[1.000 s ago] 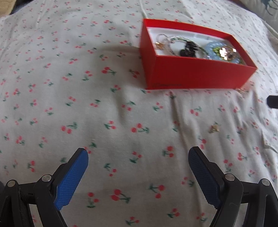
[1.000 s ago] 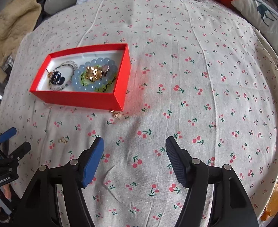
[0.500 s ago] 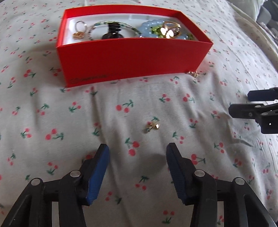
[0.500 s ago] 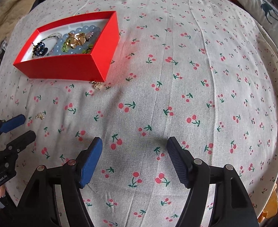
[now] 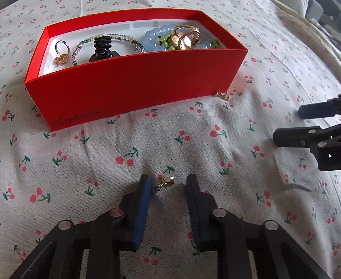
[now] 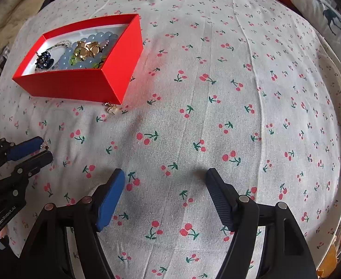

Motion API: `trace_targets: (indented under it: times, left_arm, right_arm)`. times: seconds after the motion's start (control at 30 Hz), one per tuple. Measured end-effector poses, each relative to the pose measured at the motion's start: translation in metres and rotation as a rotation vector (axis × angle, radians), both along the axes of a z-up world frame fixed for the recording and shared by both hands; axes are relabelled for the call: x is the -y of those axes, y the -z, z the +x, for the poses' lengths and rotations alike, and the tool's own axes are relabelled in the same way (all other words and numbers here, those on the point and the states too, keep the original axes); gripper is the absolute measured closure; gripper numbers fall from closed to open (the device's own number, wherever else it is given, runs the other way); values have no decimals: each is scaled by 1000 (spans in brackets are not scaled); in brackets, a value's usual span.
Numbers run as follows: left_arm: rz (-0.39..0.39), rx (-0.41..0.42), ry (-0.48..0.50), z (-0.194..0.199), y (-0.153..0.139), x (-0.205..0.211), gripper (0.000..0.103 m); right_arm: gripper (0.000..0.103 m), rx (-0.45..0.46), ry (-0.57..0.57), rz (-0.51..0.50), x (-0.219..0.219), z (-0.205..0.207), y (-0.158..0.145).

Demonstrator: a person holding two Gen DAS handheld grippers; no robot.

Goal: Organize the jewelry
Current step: 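Pinch the gold earring with the left tool while the right tool pinches another earring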

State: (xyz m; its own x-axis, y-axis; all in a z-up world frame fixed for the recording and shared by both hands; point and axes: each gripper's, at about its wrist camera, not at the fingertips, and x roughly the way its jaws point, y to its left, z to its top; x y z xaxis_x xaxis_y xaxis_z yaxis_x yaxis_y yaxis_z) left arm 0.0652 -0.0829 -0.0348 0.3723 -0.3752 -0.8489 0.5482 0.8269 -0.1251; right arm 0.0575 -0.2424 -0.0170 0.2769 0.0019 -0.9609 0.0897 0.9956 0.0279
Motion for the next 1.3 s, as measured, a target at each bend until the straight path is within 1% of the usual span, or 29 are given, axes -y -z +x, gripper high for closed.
trace_targets:
  times: [0.03,0.07,0.17,0.3,0.53,0.7,0.87,0.9,0.97,1.03,1.17,1.23,1.3]
  left_arm:
    - [1,1,-2,0,0,-1,91]
    - [-1,2,-8,0,0,-1,101]
    - [-18,-3,-20,1,0,-5,103]
    - [-39,-14,-46,0,-3,-13,103]
    - [-21,-4,-118,3,-10,-33,103]
    - [15,23,-137,3,-16,-46,103]
    - [19,22,-156,6,-20,-59,103]
    - [21,22,-161,6,-21,-61,103]
    - [23,18,-171,6,-22,-66,103]
    - [22,14,-180,6,-23,-71,103]
    - [29,7,-193,7,-23,-75,103]
    - [32,2,-199,7,-23,-77,103]
    - [36,-3,-205,6,-22,-79,103]
  right_arm:
    - [28,1,2,0,1,-1,0]
    - [28,2,3,-1,1,0,0]
    - [28,8,4,-5,0,4,-1]
    - [28,27,0,5,-4,7,-4]
    - [28,72,-31,57,-26,20,-10]
    - [30,101,-28,72,-42,38,-9]
    - [50,123,-18,16,-48,54,-5]
    - [52,128,-17,8,-47,55,-4]
    - [62,133,-19,-4,-48,58,-3]
    - [69,136,-27,-14,-48,60,-2]
    - [87,136,-51,-33,-47,61,-1]
    - [92,133,-61,-33,-46,60,-1]
    - [92,134,-69,-33,-45,58,-2]
